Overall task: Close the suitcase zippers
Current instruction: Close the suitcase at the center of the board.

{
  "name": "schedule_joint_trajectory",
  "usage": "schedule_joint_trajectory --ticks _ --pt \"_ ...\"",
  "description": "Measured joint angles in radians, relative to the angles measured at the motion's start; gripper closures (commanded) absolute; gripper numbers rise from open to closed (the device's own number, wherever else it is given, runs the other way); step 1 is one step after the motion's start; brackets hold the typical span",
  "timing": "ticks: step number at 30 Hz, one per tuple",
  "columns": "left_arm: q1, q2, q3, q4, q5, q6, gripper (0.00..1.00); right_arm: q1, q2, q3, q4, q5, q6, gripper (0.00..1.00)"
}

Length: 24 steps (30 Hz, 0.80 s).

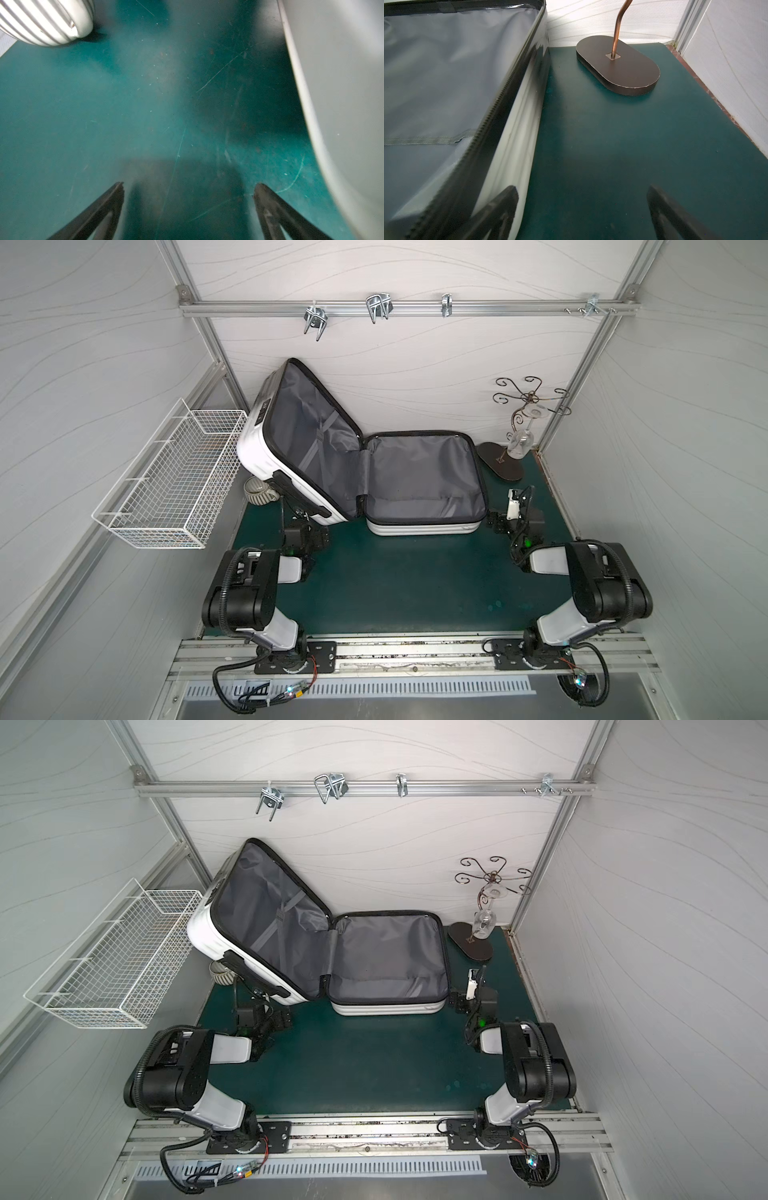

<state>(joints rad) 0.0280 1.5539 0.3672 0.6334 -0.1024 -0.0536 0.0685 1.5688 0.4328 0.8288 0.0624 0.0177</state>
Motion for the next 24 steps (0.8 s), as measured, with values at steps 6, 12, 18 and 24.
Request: schedule_joint_trajectory --ticks 6,12,18,24 --pt "0.0 0.0 0.0 0.0 0.0 0.0 0.0 0.0 0.0 0.0 0.0 0.0 0.0 0.01" --pt "0.002 0.0 0.001 -0.001 0.005 0.002 0.0 0.0 0.0 0.0 0.0 0.0 0.0 0.01" --pt "0.002 0.0 0.001 -0.001 0.005 0.002 0.01 0.0 0.0 0.0 0.0 0.0 0.0 0.01" --pt "0.002 -0.058 -0.041 0.031 -0.037 -0.006 0.01 0.002 -0.024 -0.013 -0.01 0.013 0.0 0.01"
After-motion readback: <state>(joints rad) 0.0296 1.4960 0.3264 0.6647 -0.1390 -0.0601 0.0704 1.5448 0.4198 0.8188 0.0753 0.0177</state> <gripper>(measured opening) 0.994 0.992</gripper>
